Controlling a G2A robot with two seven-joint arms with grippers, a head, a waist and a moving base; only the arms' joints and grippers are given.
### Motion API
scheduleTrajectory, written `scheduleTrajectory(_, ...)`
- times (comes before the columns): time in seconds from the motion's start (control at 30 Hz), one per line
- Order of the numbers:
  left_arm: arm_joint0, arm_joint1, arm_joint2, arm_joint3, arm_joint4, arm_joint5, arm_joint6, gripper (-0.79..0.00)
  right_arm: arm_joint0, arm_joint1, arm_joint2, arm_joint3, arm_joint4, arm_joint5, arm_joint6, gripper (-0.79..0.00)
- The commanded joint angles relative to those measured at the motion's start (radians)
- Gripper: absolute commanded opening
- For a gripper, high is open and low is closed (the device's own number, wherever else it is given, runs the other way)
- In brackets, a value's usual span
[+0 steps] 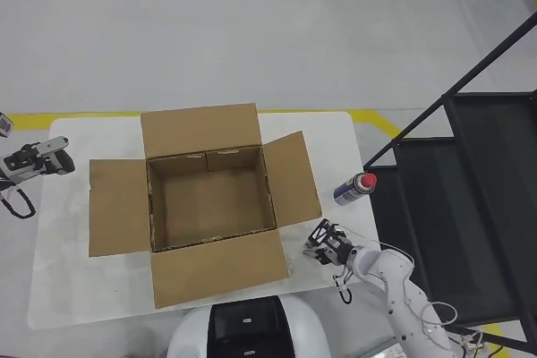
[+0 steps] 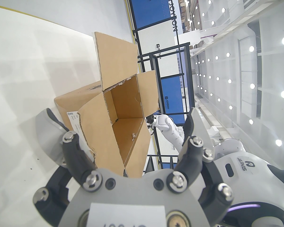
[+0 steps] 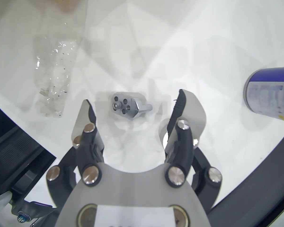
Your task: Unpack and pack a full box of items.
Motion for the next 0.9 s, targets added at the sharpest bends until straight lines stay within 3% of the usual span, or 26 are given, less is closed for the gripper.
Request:
scheduleTrajectory(0.0, 0.000, 0.000, 0.000, 0.000, 0.000, 0.000, 0.000, 0.000, -0.043, 0.007, 0.031, -0.050, 0.014, -0.028, -0.030, 0.000)
scheduleTrajectory(0.23, 0.000, 0.000, 0.000, 0.000, 0.000, 0.000, 0.000, 0.000, -0.128, 0.026, 0.097, -0.150, 0.034, -0.094, -0.033, 0.000)
scheduleTrajectory(0.8, 0.000, 0.000, 0.000, 0.000, 0.000, 0.000, 0.000, 0.000, 0.059, 0.027, -0.054, 0.047, -0.022, -0.023, 0.078, 0.000)
scheduleTrajectory(0.87, 0.000, 0.000, 0.000, 0.000, 0.000, 0.000, 0.000, 0.000, 0.071, 0.027, -0.063, 0.059, -0.022, -0.010, 0.095, -0.040)
